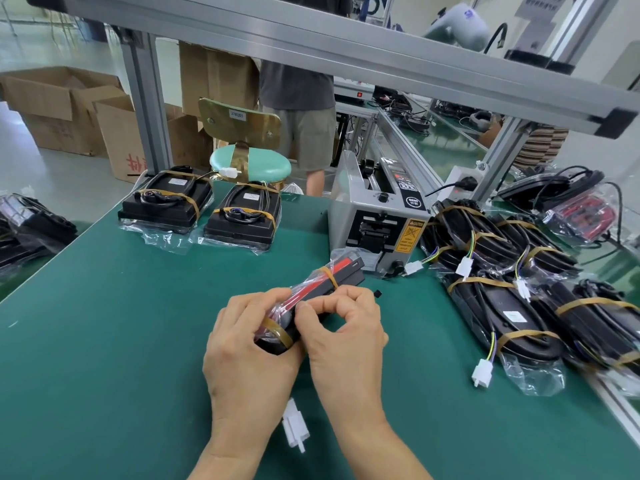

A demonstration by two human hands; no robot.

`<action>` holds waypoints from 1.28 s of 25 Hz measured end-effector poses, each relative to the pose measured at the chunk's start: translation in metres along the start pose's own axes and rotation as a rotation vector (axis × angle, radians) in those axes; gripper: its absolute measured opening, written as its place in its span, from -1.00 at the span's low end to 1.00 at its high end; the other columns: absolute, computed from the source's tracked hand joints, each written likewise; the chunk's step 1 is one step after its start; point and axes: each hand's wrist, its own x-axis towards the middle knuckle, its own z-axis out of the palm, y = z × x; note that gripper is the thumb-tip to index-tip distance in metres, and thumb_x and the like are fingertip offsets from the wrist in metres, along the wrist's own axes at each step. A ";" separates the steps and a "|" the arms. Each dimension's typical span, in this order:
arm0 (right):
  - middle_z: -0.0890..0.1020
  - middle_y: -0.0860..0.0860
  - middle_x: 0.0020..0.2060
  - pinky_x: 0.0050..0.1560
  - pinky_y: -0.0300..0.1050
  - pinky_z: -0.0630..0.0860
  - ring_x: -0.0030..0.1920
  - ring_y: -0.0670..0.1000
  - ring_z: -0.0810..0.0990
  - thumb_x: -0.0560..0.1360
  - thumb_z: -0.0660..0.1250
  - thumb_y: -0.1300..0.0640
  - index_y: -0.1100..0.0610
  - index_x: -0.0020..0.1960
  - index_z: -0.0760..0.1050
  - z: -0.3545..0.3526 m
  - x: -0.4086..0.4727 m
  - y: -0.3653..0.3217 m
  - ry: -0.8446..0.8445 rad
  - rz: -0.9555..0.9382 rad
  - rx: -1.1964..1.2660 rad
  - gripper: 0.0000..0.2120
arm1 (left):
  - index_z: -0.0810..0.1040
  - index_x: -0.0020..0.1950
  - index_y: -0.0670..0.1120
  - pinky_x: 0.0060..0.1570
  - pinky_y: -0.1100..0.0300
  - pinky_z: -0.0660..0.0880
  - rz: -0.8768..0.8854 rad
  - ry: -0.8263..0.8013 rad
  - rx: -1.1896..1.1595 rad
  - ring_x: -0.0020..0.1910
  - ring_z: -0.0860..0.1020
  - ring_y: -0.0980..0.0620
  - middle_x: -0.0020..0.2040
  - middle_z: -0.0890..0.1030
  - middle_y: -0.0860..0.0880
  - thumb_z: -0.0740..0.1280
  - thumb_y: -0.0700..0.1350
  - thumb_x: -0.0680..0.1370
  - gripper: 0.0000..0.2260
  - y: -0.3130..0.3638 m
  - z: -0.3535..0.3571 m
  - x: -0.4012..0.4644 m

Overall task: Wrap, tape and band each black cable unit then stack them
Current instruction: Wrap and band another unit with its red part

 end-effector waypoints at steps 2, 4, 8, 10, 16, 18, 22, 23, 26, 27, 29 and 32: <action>0.42 -0.29 -0.03 0.15 -0.29 0.26 0.05 -0.28 0.41 0.36 0.42 0.06 -0.12 -0.18 0.52 0.002 0.000 -0.002 0.012 0.066 0.097 -0.88 | 0.64 0.02 0.00 -0.08 -0.09 0.53 -0.009 -0.002 -0.001 -0.07 0.58 -0.05 -0.06 0.57 0.11 0.55 -0.31 0.22 -0.57 0.000 0.000 0.000; 0.46 -0.18 0.04 0.08 -0.28 0.38 -0.01 -0.26 0.46 0.39 0.43 0.15 -0.13 0.00 0.44 0.003 0.004 -0.002 0.019 0.183 0.313 -0.71 | 0.63 0.04 0.01 -0.05 -0.08 0.53 -0.022 -0.015 0.001 -0.05 0.58 -0.05 -0.05 0.57 0.12 0.58 -0.31 0.19 -0.52 0.000 -0.001 0.001; 0.44 -0.20 0.06 0.22 -0.15 0.38 0.00 -0.30 0.43 0.40 0.44 0.09 -0.17 0.03 0.40 0.000 0.007 0.000 -0.041 0.136 0.239 -0.68 | 0.60 0.03 0.10 -0.06 -0.01 0.53 -0.020 0.000 0.007 -0.06 0.58 -0.04 -0.05 0.56 0.15 0.59 -0.29 0.18 -0.49 0.002 -0.003 0.002; 0.38 -0.28 0.02 0.29 -0.03 0.33 0.05 -0.30 0.41 0.35 0.46 0.01 -0.20 0.01 0.40 0.000 0.004 0.000 -0.081 0.081 0.143 -0.67 | 0.58 0.03 0.12 -0.07 0.00 0.54 -0.014 0.018 0.002 -0.08 0.57 -0.04 -0.05 0.56 0.15 0.57 -0.31 0.20 -0.49 0.003 -0.002 0.002; 0.41 -0.28 0.01 0.19 -0.20 0.28 0.04 -0.28 0.44 0.10 0.48 -0.19 -0.24 -0.03 0.38 -0.014 0.018 0.000 -0.164 0.025 -0.021 -0.51 | 0.57 0.01 0.16 -0.04 0.04 0.52 -0.043 0.009 0.012 -0.06 0.57 -0.01 -0.05 0.56 0.17 0.56 -0.32 0.21 -0.48 0.003 -0.002 0.003; 0.44 -0.23 -0.03 0.23 -0.05 0.36 -0.01 -0.23 0.46 0.17 0.53 -0.11 -0.18 -0.05 0.41 -0.013 0.026 -0.001 -0.137 0.048 -0.008 -0.56 | 0.56 0.01 0.18 -0.02 0.15 0.49 -0.035 -0.014 0.031 -0.04 0.57 0.04 -0.05 0.55 0.18 0.59 -0.31 0.18 -0.44 0.002 -0.003 0.002; 0.45 -0.21 -0.09 0.26 0.04 0.36 -0.08 -0.25 0.43 0.35 0.48 0.00 -0.16 -0.11 0.40 -0.018 0.039 0.003 -0.039 0.051 0.016 -0.73 | 0.56 -0.01 0.21 -0.04 0.52 0.36 -0.010 -0.066 0.047 -0.10 0.52 0.26 -0.07 0.57 0.17 0.60 -0.36 0.14 -0.39 -0.006 -0.012 0.007; 0.45 -0.23 -0.05 0.28 0.05 0.34 -0.04 -0.27 0.42 0.37 0.46 0.01 -0.18 -0.09 0.40 -0.026 0.044 0.006 -0.025 0.027 0.013 -0.74 | 0.58 -0.02 0.18 -0.05 0.56 0.33 -0.019 -0.078 0.028 -0.13 0.51 0.30 -0.08 0.58 0.16 0.60 -0.37 0.14 -0.40 -0.010 -0.018 0.010; 0.43 -0.32 0.14 0.38 0.08 0.25 0.21 -0.30 0.36 0.45 0.41 0.07 -0.28 0.00 0.45 -0.053 0.059 0.012 -0.188 -0.111 -0.063 -0.72 | 0.62 -0.07 0.24 -0.11 0.57 0.35 -0.122 -0.130 -0.058 -0.21 0.50 0.23 -0.08 0.61 0.19 0.61 -0.34 0.14 -0.42 -0.020 -0.041 0.023; 0.44 -0.31 0.19 0.41 0.07 0.21 0.27 -0.27 0.36 0.48 0.38 0.10 -0.27 0.05 0.48 -0.058 0.065 0.015 -0.278 -0.130 -0.066 -0.72 | 0.62 -0.08 0.26 -0.11 0.56 0.36 -0.148 -0.170 -0.063 -0.22 0.50 0.18 -0.09 0.62 0.19 0.61 -0.34 0.14 -0.43 -0.023 -0.048 0.027; 0.51 -0.23 0.21 0.41 -0.12 0.26 0.26 -0.26 0.42 0.54 0.32 0.11 -0.19 0.13 0.52 -0.058 0.075 0.018 -0.431 -0.102 -0.023 -0.76 | 0.61 -0.10 0.28 -0.10 0.56 0.37 -0.196 -0.268 -0.065 -0.17 0.53 0.16 -0.10 0.64 0.21 0.60 -0.36 0.14 -0.41 -0.020 -0.059 0.036; 0.65 -0.15 -0.07 0.02 -0.50 0.38 -0.08 -0.31 0.56 0.57 0.29 0.16 -0.03 0.03 0.60 -0.049 0.087 0.019 -0.480 -0.015 0.141 -0.85 | 0.59 -0.05 0.25 0.15 0.17 0.38 -0.038 -0.330 0.368 0.08 0.48 0.11 0.05 0.62 0.18 0.64 -0.26 0.15 -0.44 -0.004 -0.064 0.049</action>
